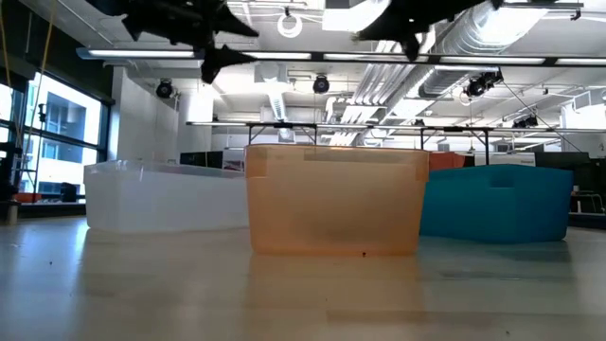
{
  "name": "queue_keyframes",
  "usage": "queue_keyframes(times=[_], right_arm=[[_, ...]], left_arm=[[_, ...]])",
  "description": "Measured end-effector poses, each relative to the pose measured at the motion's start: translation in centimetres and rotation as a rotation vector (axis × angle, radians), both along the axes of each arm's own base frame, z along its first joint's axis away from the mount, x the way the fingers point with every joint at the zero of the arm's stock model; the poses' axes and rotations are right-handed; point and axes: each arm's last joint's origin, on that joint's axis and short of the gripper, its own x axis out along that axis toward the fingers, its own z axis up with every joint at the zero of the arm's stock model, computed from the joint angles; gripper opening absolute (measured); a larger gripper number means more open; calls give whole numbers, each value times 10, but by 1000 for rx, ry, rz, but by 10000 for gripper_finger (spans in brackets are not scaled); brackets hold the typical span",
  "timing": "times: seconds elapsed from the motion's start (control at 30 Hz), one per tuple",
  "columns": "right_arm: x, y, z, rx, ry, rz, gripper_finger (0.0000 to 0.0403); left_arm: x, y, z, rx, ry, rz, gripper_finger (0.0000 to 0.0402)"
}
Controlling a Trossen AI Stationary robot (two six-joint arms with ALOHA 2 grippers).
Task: Sort Halloween decoration
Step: Put the green spider toy into the blue bin
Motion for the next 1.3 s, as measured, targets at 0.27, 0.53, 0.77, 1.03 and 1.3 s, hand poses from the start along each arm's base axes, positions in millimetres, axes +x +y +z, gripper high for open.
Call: queue_keyframes(times=[0.27, 0.53, 0.77, 1.03, 1.3], right_arm=[[-35, 33, -13, 147, 224, 36, 0], [-34, 57, -47, 294, 330, 70, 0], [-31, 67, -39, 221, 326, 158, 0], [-26, 80, -54, 269, 467, 304, 0], [-7, 91, -92, 174, 730, 355, 0]], left_arm=[[-1, 1, -9, 6, 72, -8, 210], [11, -2, -9, 13, 36, -26, 209], [24, -28, -36, -72, -179, -41, 209], [20, -49, -66, -113, -254, -5, 209], [20, -49, -67, -10, -240, -15, 209]])
